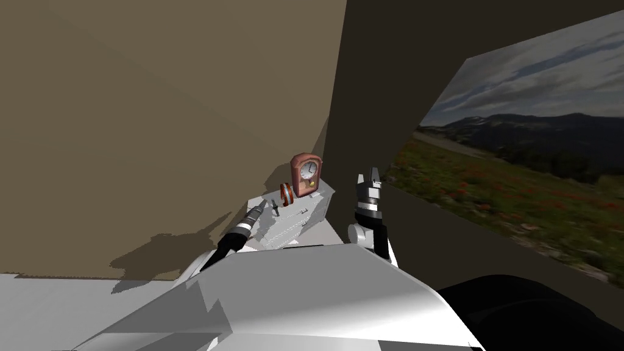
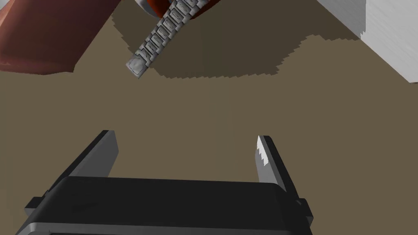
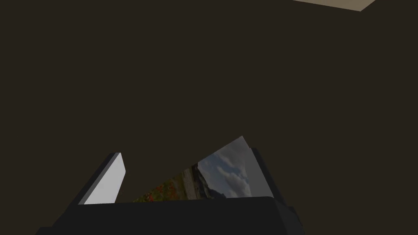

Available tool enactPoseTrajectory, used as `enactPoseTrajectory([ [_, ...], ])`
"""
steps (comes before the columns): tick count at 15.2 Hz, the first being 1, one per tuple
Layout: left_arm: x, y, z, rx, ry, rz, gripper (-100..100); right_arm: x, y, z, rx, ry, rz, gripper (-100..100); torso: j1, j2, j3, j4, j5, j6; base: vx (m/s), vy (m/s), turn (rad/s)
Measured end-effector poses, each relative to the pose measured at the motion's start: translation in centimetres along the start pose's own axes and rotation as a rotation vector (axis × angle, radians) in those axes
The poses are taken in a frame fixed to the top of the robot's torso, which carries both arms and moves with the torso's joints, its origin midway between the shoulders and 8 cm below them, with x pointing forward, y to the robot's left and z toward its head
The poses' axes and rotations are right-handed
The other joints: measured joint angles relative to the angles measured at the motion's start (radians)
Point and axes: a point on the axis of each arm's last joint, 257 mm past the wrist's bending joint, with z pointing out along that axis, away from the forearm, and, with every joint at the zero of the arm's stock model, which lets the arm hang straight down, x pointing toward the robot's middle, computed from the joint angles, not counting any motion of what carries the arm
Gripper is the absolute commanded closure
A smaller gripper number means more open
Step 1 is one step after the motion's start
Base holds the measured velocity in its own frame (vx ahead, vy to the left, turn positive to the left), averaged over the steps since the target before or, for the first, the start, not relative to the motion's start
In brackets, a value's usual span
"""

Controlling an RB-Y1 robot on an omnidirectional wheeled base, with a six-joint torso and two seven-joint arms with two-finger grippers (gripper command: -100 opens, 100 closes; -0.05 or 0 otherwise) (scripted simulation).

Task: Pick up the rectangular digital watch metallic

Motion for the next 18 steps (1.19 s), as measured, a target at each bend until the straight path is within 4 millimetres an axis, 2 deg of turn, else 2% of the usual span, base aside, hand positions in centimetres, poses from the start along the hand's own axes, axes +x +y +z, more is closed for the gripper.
enactPoseTrajectory([
  [2,1.6,1.7,-0.1,-0.048,0.034,0.025,-100,0.0,0.0,0.0,0.0,0.0,0.0,0,-0.001,-0.001,0.0,0.0,0.0,0.0,0.089,-0.142,0.095],
  [9,4.6,5.3,-0.9,-0.161,0.121,0.086,-100,0.0,0.0,0.0,0.0,0.0,0.0,0,0.003,0.001,0.001,0.0,0.001,0.0,0.074,-0.108,0.08],
  [12,5.6,6.6,-1.3,-0.2,0.152,0.107,-100,0.0,0.0,0.0,0.0,0.0,0.0,0,0.005,0.002,0.001,0.0,0.001,0.0,0.047,-0.071,0.049],
  [15,5.7,6.9,-0.9,-0.203,0.15,0.108,-100,0.0,0.0,0.0,0.0,0.0,0.0,0,0.01,0.003,0.002,0.001,0.002,0.001,0.041,-0.005,-0.013],
  [16,5.7,6.9,-0.9,-0.202,0.149,0.107,100,0.0,0.0,0.0,0.0,0.0,0.0,0,0.011,0.003,0.002,0.001,0.002,0.0,0.013,0.0,0.0],
  [18,5.7,7.0,-0.9,-0.202,0.149,0.107,100,0.0,0.0,0.0,0.0,0.0,0.0,0,0.011,0.005,0.003,0.001,0.002,0.001,0.003,0.002,0.014],
])
